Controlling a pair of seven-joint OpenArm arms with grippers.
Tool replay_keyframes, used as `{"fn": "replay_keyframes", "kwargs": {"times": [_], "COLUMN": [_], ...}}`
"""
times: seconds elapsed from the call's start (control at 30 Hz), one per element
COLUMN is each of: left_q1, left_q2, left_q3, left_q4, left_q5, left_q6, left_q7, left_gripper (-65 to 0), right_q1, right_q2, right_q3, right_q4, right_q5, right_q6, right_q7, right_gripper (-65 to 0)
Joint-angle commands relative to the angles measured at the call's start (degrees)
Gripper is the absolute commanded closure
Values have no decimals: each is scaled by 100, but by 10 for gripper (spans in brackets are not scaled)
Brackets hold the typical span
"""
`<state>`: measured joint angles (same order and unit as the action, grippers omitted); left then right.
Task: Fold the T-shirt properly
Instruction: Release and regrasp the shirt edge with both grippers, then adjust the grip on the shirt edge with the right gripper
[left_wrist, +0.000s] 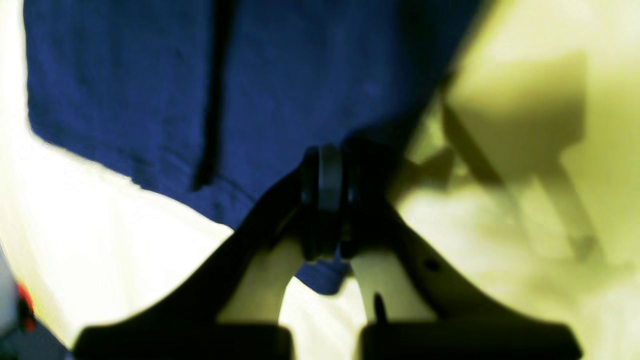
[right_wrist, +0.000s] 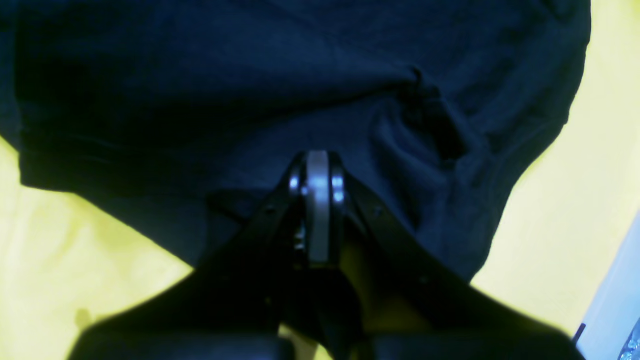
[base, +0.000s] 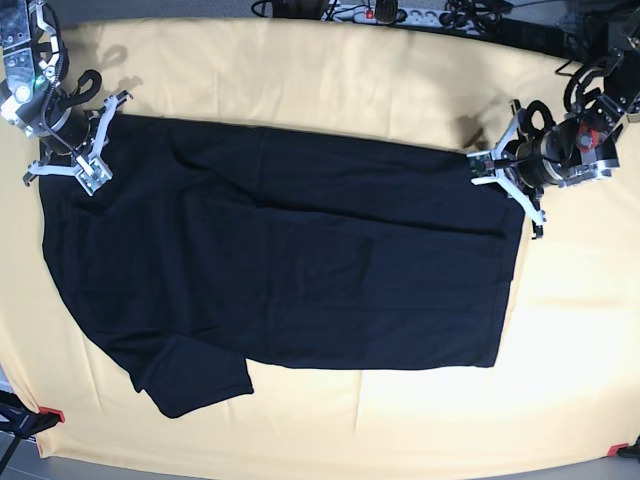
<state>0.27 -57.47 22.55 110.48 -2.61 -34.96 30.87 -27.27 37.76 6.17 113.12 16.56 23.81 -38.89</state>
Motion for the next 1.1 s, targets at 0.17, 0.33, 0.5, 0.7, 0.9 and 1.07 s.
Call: {"fn": "replay_keyframes", "kwargs": {"times": [0.17,0.33,0.5,0.7,0.9,1.07], "left_q1": [-76,-76,-76,-79,-96,-330], "left_q2": [-256,-254,-284,-284,-280,-282], "left_q3": [-59,-59,-59,-59,-59,-59], "left_q4": [79,76,68,-511,-772,-732], "left_q5": [-26,-22,260,852,1032,1025], "left_q6": [-411,-407,-404,-387,-387,-380], "left_q7": [-90,-87,-140,-1014,-1421,-1421], "left_gripper": [-48,-354,-354,-354,-354,-353], "right_q1": [28,28,28,31,31,28], "right_q2": [98,98,98,98,98,98], "right_q3": [61,61,61,61,61,61], "right_q4": [85,85,85,85,85,85], "right_q5": [20,20,17,20,20,20], "right_q6": [-39,-39,-46,-46,-177,-173], "right_q7": [66,66,66,68,70,70], "right_gripper": [0,0,0,0,0,0]}}
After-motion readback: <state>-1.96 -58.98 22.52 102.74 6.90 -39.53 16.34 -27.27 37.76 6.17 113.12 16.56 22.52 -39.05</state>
